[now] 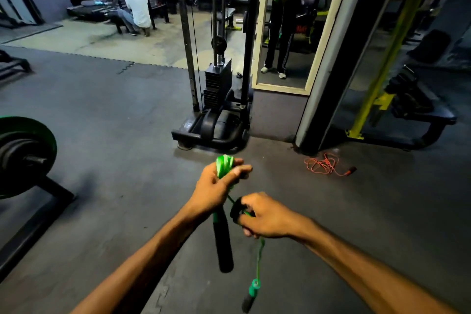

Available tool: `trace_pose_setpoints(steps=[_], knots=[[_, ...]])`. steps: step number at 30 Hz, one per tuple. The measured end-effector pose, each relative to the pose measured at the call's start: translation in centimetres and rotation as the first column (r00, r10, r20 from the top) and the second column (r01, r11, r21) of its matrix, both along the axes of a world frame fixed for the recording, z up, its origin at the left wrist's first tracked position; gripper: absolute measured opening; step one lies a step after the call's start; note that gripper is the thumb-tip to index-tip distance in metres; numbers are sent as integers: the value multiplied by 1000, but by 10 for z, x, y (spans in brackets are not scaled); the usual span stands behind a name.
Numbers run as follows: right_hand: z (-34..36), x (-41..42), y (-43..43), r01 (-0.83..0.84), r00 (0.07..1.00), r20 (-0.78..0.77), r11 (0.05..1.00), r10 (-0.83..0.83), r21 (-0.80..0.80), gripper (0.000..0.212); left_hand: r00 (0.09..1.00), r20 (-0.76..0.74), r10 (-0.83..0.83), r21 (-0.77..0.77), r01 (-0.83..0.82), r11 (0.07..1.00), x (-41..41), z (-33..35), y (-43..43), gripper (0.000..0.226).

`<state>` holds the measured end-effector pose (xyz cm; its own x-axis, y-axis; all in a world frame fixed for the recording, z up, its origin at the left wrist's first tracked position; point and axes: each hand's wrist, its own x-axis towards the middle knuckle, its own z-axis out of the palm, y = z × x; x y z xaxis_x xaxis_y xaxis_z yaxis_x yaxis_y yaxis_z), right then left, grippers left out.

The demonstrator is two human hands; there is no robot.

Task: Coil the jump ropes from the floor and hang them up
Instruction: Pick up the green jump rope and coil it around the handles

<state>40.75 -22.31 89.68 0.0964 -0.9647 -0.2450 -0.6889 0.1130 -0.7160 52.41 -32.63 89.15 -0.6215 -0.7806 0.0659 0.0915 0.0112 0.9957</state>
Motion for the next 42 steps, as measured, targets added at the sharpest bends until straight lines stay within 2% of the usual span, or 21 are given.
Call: trace_pose_setpoints(steps=[1,3,5,7,9,11,14,16,18,20,21,22,24,25,29,30,32,34,36,39,42], knots=[[14,-4,-2,-61,993,-102,996,55,-61,14,991,115,-63,-116,76,990,1,-4,3,14],[40,-15,-7,-139,972,-211,975,101,-173,17,941,268,-205,-126,245,961,6,1,10,29],[54,-34,-11,-58,997,-58,977,47,-206,11,866,392,-310,-32,350,936,9,12,12,62],[52,-54,-17,87,992,112,962,-59,-261,18,779,474,-410,76,428,901,8,22,11,89],[34,-67,-22,248,945,290,906,-149,-342,22,756,345,-556,244,499,831,5,25,9,95],[7,-68,-24,413,852,466,852,-238,-321,25,808,12,-590,411,533,739,2,27,7,82],[-39,-55,-18,532,759,507,838,-409,-120,43,844,-441,-306,567,526,634,-1,34,4,50],[-65,-45,-5,435,836,369,900,-406,4,44,841,-541,-34,620,425,660,-7,33,-4,37],[-71,-35,7,238,961,143,971,-238,18,37,900,-433,53,532,208,821,-13,23,-13,30],[-53,-31,8,74,994,-70,994,-79,-74,21,995,-100,23,128,-10,992,-16,7,-15,23],[-36,-32,4,33,986,-156,991,-52,-127,20,998,56,-22,-67,26,997,-17,-2,-14,22],[-17,-34,-1,-13,972,-232,983,-29,-182,19,980,177,-91,-170,122,978,-18,-10,-11,21],[22,-40,-8,-73,954,-300,960,-12,-270,12,921,304,-243,-188,308,933,-14,-13,-2,25],[34,-48,-10,-50,964,-266,953,-33,-299,8,891,326,-315,-132,373,918,-12,-7,4,34],[38,-79,-13,206,978,45,903,-204,-377,22,773,408,-486,165,461,872,-10,18,5,83],[30,-80,-14,256,966,129,883,-222,-393,24,765,333,-551,236,498,834,-11,20,1,87],[9,-71,-14,353,917,319,863,-241,-362,34,778,30,-628,391,569,724,-10,21,-3,78],[-12,-55,-12,431,844,451,867,-290,-249,51,819,-269,-507,527,566,635,-8,21,-2,65],[-28,-44,-10,457,814,454,882,-363,-114,41,859,-435,-272,629,505,591,-9,22,4,54],[-37,-34,-11,421,846,361,907,-393,3,20,900,-434,-40,673,353,650,-15,15,9,43],[-43,-32,-18,338,928,177,940,-327,-35,15,936,-348,55,639,195,744,-21,8,11,40]])
